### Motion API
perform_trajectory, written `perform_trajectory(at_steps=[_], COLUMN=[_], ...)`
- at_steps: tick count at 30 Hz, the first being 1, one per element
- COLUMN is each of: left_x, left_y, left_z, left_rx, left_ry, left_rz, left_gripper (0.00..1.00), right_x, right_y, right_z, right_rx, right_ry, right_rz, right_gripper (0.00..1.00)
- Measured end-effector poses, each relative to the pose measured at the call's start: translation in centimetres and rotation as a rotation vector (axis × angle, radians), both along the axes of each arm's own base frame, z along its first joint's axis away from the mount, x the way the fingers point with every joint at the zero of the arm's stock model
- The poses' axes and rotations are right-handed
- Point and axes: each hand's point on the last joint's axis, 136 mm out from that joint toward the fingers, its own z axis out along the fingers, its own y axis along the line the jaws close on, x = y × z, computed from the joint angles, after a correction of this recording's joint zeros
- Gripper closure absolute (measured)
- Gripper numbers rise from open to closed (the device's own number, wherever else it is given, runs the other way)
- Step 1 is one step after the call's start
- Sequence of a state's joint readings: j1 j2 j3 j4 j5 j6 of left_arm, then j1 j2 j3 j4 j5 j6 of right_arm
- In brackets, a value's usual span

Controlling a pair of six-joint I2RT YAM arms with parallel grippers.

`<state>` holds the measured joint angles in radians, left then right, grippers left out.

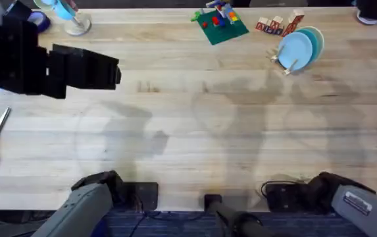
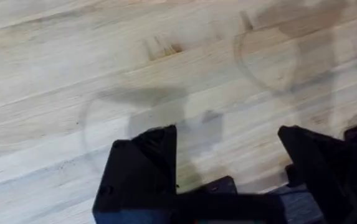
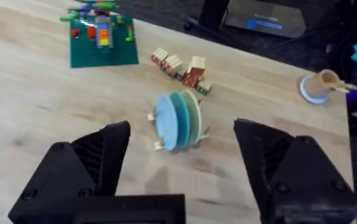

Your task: Pick up the plates from the table one by one and place each into a slot on the dish rack.

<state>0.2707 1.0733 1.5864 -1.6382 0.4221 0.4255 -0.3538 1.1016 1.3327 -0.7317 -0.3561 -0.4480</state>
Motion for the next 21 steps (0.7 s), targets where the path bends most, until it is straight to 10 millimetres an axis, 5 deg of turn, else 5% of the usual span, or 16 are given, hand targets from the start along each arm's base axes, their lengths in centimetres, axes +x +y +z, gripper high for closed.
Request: perform_trajectory(at_steps=[12, 21], left_x=[0.0, 0.0], left_y=[0.0, 0.0], left_z=[0.0, 0.0], left_rx=[0.0, 0.0], left_ry=[0.0, 0.0], left_rz=[0.0, 0.0], left_gripper=[0.007, 0.007], right_x=[-7.6, -10.8], right_y=[2.8, 4.0], right_z=[-1.2, -0.1], right_rx=[0.055, 0.119], right_ry=[0.13, 0.095], right_rz=[-0.004, -0.057], right_gripper=[0.007, 0.007])
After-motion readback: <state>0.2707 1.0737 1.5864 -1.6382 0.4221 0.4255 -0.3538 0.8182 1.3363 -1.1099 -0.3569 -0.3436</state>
